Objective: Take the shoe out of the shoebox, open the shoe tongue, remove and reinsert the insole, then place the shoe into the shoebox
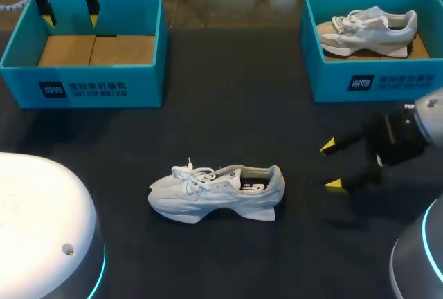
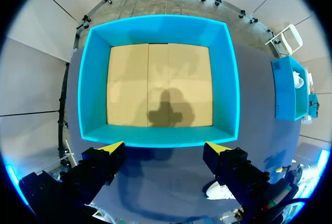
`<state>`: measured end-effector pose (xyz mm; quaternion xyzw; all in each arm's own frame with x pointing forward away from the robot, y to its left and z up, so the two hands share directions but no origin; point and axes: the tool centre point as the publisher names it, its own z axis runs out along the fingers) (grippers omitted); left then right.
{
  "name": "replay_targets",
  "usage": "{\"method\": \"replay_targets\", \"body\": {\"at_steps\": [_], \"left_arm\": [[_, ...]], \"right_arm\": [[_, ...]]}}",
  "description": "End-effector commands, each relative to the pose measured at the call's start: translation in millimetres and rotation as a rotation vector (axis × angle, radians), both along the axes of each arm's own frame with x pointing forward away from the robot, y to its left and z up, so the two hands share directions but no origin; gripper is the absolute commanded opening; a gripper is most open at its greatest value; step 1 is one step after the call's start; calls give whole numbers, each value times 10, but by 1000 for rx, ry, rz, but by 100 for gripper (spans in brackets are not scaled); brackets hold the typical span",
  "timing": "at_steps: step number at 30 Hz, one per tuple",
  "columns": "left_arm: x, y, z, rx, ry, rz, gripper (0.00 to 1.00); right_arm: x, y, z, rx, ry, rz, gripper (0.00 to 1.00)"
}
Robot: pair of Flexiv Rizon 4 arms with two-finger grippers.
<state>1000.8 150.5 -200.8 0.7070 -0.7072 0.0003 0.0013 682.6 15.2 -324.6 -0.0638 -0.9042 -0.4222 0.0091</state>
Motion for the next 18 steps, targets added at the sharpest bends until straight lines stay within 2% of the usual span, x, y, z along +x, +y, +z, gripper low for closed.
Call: {"method": "replay_targets", "body": {"at_steps": [1,7,10,18], "left_arm": [[-2,-2,5,1,0,0,100],[-2,-2,5,1,0,0,100],[-2,-2,5,1,0,0,100],[-2,-2,5,1,0,0,100]], "right_arm": [[-89,-26,-27,228,-49,-38,100],[-70,-113,-335,309,-75,-42,100],[-41,-169,-454,359,-58,-59,100],[-8,-209,-558,403,-35,-70,100]]}}
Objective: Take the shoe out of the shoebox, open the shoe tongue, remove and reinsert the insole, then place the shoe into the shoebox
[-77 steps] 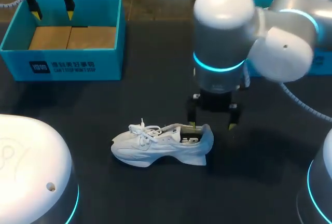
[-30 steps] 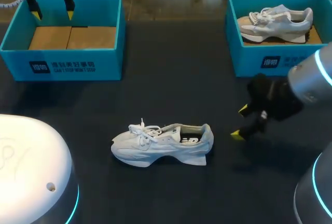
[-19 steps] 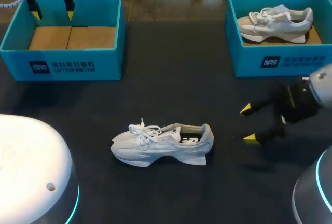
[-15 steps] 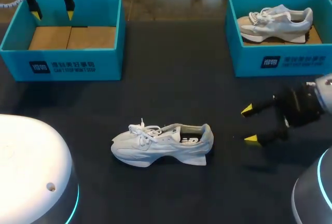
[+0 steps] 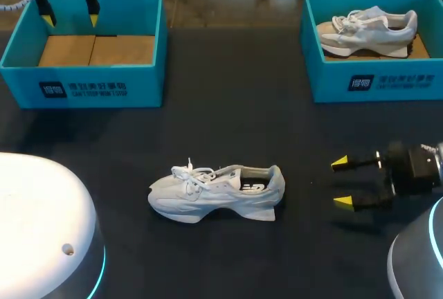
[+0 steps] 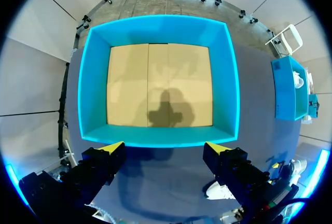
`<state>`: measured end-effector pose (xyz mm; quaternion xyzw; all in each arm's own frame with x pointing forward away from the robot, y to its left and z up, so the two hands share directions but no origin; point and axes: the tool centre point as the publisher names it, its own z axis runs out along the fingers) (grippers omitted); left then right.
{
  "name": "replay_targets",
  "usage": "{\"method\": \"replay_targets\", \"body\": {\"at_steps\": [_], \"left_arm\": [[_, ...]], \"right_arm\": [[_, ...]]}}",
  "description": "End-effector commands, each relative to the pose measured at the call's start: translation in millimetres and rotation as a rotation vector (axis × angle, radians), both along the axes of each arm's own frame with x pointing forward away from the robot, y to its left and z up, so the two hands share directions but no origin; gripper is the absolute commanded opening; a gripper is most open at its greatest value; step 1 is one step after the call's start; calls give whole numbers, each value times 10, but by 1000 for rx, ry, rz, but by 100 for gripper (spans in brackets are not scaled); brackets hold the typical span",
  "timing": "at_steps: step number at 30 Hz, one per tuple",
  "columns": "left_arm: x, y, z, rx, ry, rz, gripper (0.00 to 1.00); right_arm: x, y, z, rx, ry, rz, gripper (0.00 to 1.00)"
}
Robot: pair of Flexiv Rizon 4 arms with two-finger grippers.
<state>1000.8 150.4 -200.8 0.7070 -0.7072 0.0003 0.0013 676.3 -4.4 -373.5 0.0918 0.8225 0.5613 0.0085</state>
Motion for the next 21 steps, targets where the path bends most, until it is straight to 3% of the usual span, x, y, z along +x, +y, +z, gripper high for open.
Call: {"method": "replay_targets", "body": {"at_steps": [1,18,21], "left_arm": [[-2,-1,5,1,0,0,100],[-2,-1,5,1,0,0,100],[-2,-1,5,1,0,0,100]], "right_arm": [[54,-15,-75,94,-20,9,100],[30,485,-116,110,-63,30,100],[19,493,-116,90,-56,12,100]]}}
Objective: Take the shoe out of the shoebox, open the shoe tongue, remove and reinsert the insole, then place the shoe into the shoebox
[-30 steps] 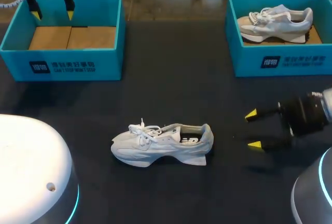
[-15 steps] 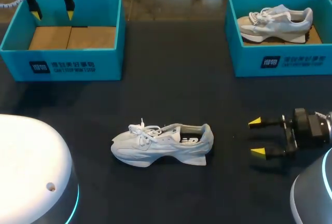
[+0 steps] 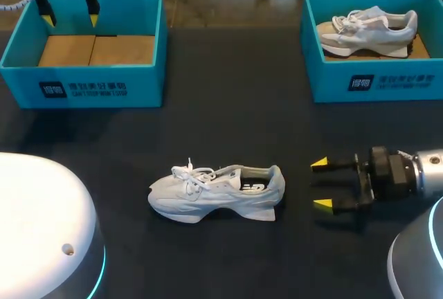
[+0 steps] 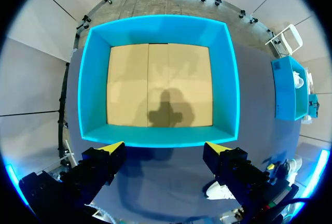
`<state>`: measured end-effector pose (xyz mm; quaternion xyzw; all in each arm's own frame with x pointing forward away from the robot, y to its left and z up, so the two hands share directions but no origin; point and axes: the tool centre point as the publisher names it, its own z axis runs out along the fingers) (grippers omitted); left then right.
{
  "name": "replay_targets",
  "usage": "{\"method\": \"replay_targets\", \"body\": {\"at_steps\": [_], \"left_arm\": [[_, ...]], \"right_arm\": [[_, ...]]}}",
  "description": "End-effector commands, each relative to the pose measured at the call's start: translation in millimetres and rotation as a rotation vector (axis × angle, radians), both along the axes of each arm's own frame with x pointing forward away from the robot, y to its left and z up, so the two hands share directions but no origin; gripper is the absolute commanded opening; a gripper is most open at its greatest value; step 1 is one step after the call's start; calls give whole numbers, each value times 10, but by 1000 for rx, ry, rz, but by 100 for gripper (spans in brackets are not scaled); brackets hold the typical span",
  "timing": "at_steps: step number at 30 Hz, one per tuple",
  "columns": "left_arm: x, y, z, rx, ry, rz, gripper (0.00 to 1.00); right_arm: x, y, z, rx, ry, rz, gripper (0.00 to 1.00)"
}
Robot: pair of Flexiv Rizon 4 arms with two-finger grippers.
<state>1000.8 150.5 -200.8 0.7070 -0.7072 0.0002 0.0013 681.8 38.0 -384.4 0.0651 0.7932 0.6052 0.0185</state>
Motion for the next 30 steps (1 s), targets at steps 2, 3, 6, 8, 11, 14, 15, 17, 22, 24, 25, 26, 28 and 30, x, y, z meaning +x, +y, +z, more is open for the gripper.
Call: {"method": "replay_targets", "body": {"at_steps": [2,3,6,8,11,14,15,17,22,24,25,26,28,30], "left_arm": [[-2,-2,5,1,0,0,100],[-2,-2,5,1,0,0,100],[-2,-2,5,1,0,0,100],[-2,-2,5,1,0,0,100],[-2,-2,5,1,0,0,100],[-2,-2,5,1,0,0,100],[-2,-2,5,1,0,0,100],[-2,-2,5,1,0,0,100],[-2,-2,5,1,0,0,100],[-2,-2,5,1,0,0,100],[-2,-2,5,1,0,0,100],[-2,-2,5,1,0,0,100],[-2,-2,5,1,0,0,100],[-2,-2,5,1,0,0,100]], "right_arm": [[-36,69,-6,-12,0,-16,100],[-36,69,-6,-12,0,-16,100],[-36,69,-6,-12,0,-16,100],[-36,69,-6,-12,0,-16,100],[-24,270,-33,-29,6,4,100],[3,431,-78,-22,12,20,100],[15,475,-93,-18,13,30,100],[28,506,-104,-16,14,28,100],[72,631,-124,-6,21,48,100],[77,657,-133,-4,23,53,100],[77,657,-133,-4,23,53,100],[85,688,-148,0,30,59,100],[90,727,-159,1,36,62,100],[87,768,-165,-7,40,64,100]]}}
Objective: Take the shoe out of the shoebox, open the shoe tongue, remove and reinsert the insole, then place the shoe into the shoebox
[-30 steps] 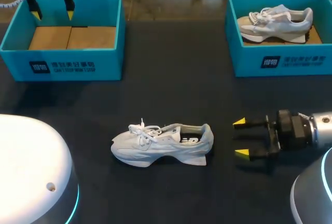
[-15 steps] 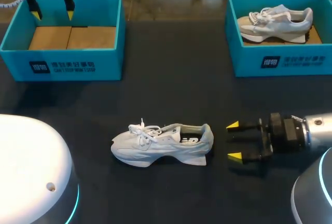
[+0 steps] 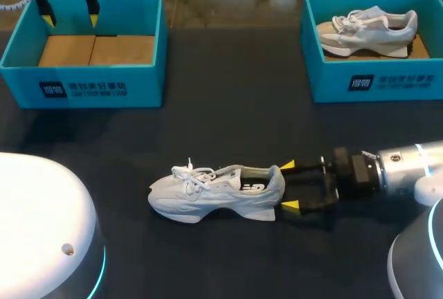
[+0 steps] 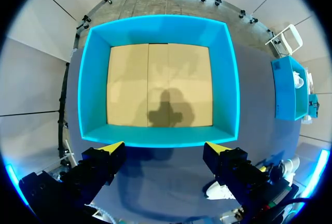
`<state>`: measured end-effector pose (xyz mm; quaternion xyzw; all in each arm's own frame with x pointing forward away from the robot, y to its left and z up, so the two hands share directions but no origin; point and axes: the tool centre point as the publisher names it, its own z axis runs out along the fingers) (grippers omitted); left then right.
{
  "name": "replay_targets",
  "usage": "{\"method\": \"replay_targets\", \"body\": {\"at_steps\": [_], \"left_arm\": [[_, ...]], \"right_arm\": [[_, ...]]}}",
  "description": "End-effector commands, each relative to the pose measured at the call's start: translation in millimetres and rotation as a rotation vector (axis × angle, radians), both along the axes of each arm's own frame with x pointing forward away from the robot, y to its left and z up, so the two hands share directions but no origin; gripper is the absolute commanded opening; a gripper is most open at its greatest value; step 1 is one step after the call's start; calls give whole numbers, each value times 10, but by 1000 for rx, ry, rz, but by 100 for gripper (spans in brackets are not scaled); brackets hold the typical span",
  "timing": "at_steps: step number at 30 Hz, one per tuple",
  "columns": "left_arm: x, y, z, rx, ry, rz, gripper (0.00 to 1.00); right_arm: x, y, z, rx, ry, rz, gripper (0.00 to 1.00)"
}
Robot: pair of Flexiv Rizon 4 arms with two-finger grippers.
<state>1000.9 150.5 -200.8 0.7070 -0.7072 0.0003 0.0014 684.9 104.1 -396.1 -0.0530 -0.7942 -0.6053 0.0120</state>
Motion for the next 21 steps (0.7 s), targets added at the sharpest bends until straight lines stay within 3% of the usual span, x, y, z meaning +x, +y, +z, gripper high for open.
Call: {"method": "replay_targets", "body": {"at_steps": [1,13,21], "left_arm": [[-3,-2,5,1,0,0,100],[-3,-2,5,1,0,0,100],[-3,-2,5,1,0,0,100]], "right_arm": [[53,121,-52,-9,7,11,100],[-37,255,-112,10,-15,16,100],[2,329,-137,6,-24,20,100]]}}
